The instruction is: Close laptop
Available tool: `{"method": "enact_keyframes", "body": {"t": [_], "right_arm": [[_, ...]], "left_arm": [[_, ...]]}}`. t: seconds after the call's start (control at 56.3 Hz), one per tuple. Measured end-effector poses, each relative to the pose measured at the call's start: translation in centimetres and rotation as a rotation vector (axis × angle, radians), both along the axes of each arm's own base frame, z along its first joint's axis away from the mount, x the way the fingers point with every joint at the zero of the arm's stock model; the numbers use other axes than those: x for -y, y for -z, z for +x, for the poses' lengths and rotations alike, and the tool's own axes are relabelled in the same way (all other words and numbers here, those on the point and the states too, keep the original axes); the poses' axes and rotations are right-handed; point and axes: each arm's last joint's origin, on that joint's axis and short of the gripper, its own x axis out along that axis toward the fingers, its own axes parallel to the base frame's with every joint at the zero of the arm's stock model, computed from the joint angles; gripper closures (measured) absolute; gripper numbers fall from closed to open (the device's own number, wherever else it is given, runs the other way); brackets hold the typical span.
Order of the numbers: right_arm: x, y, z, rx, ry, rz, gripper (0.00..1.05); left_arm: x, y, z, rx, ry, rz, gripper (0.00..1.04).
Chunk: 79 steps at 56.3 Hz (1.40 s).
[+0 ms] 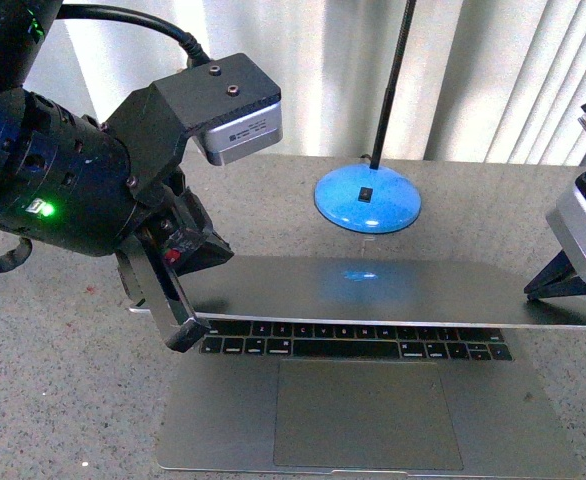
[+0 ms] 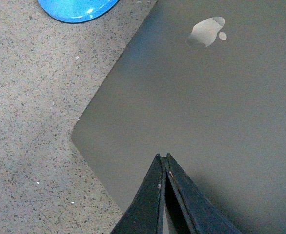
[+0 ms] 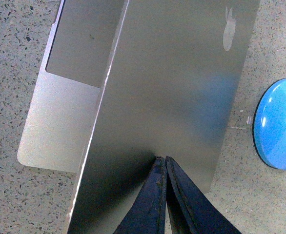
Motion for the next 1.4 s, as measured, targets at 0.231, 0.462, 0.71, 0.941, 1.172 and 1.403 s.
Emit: {"method": "enact_keyframes", "body": {"t": [0.231,0.462,0.71,0.941,1.172,1.403], "right_arm": [[0.0,0.3,0.1,-0.003,-0.007,-0.013,1.02],[-0.1,0.4,0.0,-0.004,-0.011,-0.017,1.02],[-0.2,0.7,0.0,-0.006,-0.016,-0.023,1.02],[-0.3,0.9,0.1,-0.008,-0.025,-0.032,1.02],[-0.5,1.5,-0.1,-0.015,-0.036,-0.044,1.02],[-0.6,1.9,0.0,-0.013,-0.046,-0.059,1.02]], "left_arm": [[0.0,0.5,-0.1,-0.012,-0.002,-0.009,1.01],[0.0,1.0,-0.3,-0.026,-0.008,-0.014,1.01],[-0.1,1.3,-0.6,-0.036,-0.006,-0.016,1.01],[-0.2,1.8,-0.8,-0.046,-0.002,-0.02,1.01],[-0.2,2.3,-0.9,-0.05,-0.009,-0.03,1.01],[-0.2,3.1,-1.1,-0.069,-0.019,-0.047,1.01]]}}
